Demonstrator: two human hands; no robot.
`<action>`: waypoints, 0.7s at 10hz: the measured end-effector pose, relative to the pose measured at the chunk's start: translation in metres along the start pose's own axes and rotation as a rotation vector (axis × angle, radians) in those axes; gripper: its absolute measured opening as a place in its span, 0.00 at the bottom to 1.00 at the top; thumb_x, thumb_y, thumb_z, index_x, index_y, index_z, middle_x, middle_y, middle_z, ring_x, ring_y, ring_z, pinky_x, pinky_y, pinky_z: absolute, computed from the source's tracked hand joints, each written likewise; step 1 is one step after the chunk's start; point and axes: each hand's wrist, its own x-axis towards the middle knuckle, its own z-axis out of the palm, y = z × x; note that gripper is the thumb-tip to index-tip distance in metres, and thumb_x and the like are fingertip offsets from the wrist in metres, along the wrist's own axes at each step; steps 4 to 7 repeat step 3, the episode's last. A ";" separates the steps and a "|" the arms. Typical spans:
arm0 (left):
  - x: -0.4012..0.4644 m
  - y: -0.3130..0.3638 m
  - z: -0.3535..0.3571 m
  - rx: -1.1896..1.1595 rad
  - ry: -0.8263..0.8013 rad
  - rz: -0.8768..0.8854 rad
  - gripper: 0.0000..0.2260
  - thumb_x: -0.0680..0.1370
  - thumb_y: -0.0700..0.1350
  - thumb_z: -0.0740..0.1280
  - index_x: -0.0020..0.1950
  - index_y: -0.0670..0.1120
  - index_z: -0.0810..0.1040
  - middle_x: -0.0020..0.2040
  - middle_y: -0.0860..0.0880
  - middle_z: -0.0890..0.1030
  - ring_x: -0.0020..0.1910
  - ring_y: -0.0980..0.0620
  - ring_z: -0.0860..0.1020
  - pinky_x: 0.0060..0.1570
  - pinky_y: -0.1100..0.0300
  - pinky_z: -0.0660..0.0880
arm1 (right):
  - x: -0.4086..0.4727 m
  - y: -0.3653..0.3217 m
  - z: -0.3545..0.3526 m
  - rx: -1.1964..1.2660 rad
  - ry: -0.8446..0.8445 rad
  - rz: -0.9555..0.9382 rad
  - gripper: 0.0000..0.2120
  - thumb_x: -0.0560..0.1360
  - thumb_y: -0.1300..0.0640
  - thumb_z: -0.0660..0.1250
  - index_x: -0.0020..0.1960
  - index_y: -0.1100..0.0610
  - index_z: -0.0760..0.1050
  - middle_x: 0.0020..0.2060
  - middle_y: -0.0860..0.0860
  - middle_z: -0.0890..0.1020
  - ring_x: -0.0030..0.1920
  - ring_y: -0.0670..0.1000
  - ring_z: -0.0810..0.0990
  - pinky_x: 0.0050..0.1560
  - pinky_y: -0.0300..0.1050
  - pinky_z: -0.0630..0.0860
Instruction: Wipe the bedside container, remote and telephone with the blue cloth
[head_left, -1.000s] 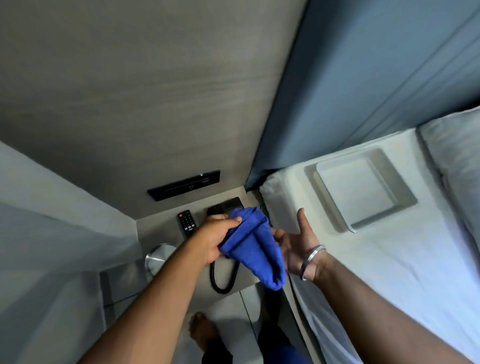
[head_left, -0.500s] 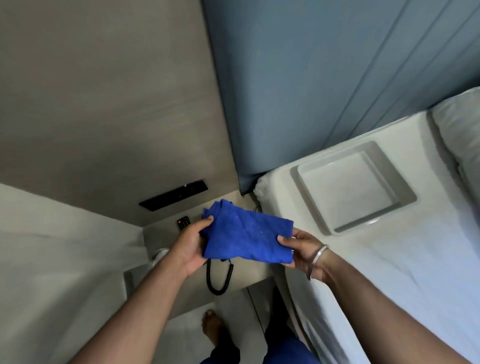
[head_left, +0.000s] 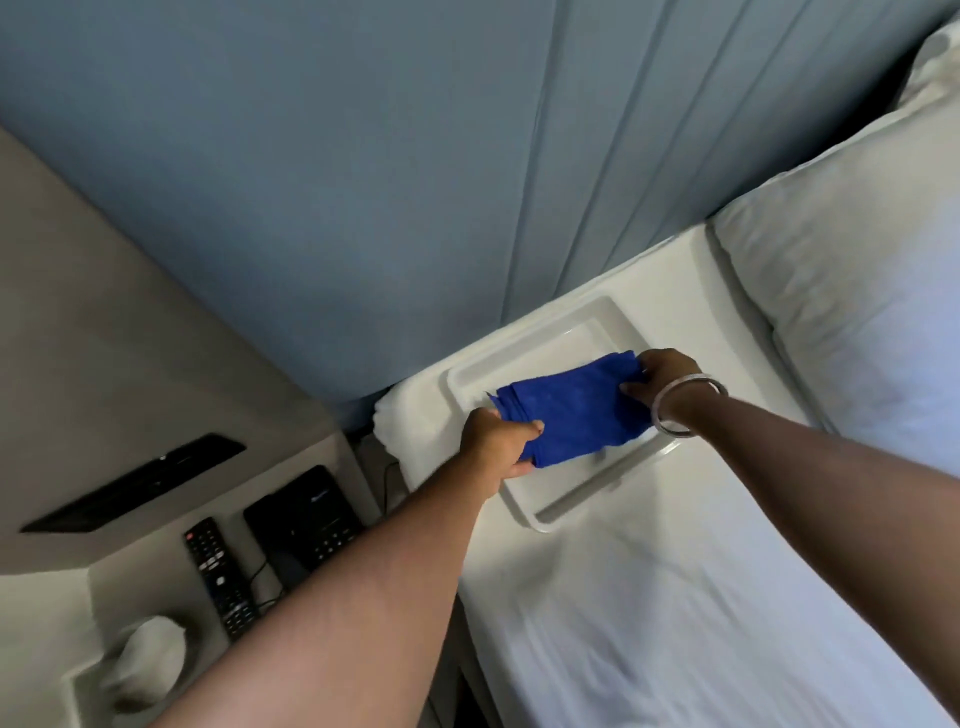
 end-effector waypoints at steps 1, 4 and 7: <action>0.020 -0.002 0.019 0.132 0.071 -0.033 0.15 0.74 0.36 0.72 0.60 0.41 0.78 0.57 0.42 0.81 0.57 0.41 0.80 0.47 0.46 0.83 | 0.013 0.008 0.013 -0.091 -0.029 -0.006 0.15 0.68 0.50 0.73 0.53 0.52 0.77 0.48 0.53 0.82 0.42 0.54 0.76 0.44 0.46 0.72; 0.008 0.008 0.021 0.523 0.318 0.172 0.03 0.74 0.37 0.66 0.42 0.44 0.75 0.42 0.48 0.79 0.41 0.46 0.79 0.32 0.60 0.74 | -0.014 -0.009 0.020 -0.339 0.124 -0.119 0.21 0.74 0.53 0.65 0.66 0.51 0.70 0.60 0.55 0.78 0.57 0.59 0.78 0.53 0.50 0.75; 0.008 0.008 0.021 0.523 0.318 0.172 0.03 0.74 0.37 0.66 0.42 0.44 0.75 0.42 0.48 0.79 0.41 0.46 0.79 0.32 0.60 0.74 | -0.014 -0.009 0.020 -0.339 0.124 -0.119 0.21 0.74 0.53 0.65 0.66 0.51 0.70 0.60 0.55 0.78 0.57 0.59 0.78 0.53 0.50 0.75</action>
